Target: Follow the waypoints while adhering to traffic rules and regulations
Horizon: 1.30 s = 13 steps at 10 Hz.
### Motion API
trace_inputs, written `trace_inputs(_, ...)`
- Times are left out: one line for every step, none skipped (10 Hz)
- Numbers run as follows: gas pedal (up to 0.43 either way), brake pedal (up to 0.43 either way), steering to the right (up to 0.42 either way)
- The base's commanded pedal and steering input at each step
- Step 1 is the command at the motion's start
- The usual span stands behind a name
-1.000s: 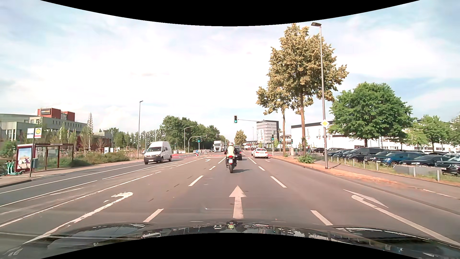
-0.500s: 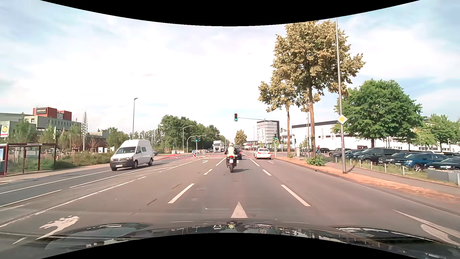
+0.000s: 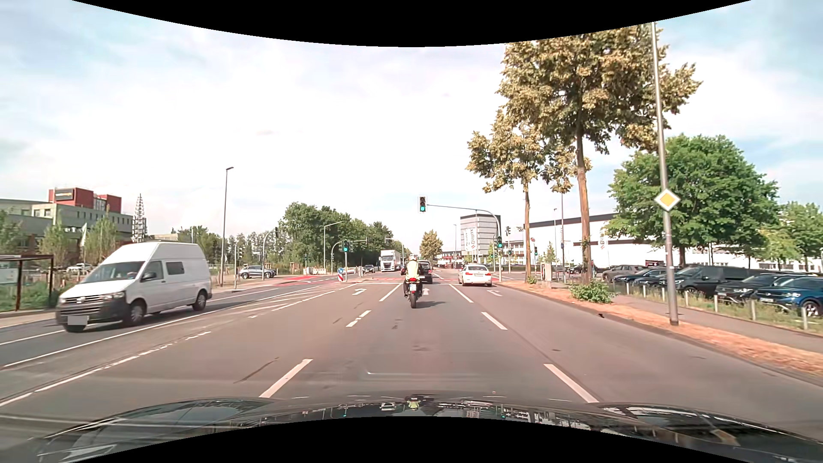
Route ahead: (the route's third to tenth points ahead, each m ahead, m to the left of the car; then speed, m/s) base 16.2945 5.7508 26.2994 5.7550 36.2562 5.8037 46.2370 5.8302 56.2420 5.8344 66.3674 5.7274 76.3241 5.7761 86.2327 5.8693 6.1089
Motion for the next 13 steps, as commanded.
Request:
trace_inputs(0.228, 0.000, -0.001)
trace_inputs(0.228, 0.000, -0.001)
trace_inputs(0.228, 0.000, -0.001)
trace_inputs(0.228, 0.000, -0.001)
trace_inputs(0.220, 0.000, -0.001)
trace_inputs(0.189, 0.000, -0.001)
trace_inputs(0.189, 0.000, -0.001)
trace_inputs(0.189, 0.000, -0.001)
trace_inputs(0.189, 0.000, -0.001)
trace_inputs(0.189, 0.000, -0.001)
trace_inputs(0.189, 0.000, -0.001)
trace_inputs(0.189, 0.000, -0.001)
trace_inputs(0.189, 0.000, -0.001)
